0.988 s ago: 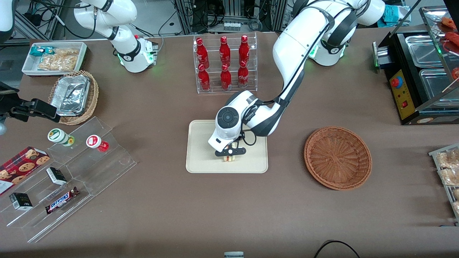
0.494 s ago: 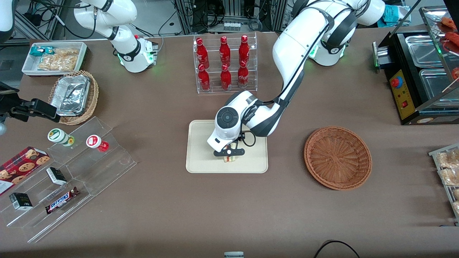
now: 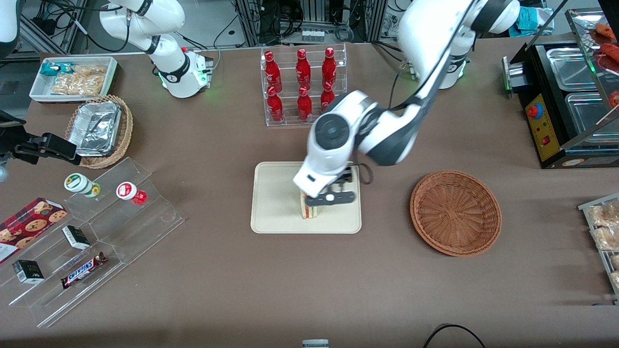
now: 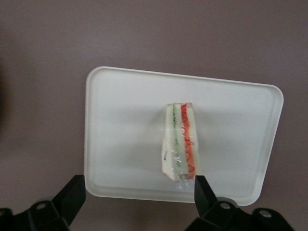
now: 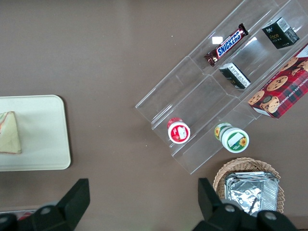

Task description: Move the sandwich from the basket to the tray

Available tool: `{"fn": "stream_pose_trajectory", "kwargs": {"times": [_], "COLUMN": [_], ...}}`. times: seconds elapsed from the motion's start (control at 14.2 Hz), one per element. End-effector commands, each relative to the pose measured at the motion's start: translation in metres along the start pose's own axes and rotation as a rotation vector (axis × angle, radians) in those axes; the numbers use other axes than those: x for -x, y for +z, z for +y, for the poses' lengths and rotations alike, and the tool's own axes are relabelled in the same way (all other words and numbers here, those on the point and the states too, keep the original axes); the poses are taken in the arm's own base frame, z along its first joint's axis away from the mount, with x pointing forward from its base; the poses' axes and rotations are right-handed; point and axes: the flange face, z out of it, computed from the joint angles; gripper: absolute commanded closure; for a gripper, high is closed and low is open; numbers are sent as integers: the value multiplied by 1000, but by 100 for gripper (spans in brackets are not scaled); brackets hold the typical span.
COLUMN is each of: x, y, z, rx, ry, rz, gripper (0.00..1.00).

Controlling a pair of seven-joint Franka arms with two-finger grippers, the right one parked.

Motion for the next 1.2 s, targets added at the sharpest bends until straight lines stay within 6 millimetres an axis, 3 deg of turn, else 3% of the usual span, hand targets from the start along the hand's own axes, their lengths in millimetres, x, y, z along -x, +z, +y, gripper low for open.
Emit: {"fn": "stream_pose_trajectory", "kwargs": {"times": [0.0,0.28,0.49,0.85,0.92,1.13], "x": [0,-2,6,6,5,6], "y": [-35,-75,-98,-127,-134,-158], "z": [-77,-182,-267,-374,-384,-387], "rx": [-56,-73,-74,-62,-58,-52], "ry": [37,14,55,76,82,80], "rz": [-46,-61,-74,-104,-94,-73], "gripper": [0,0,0,0,0,0]}}
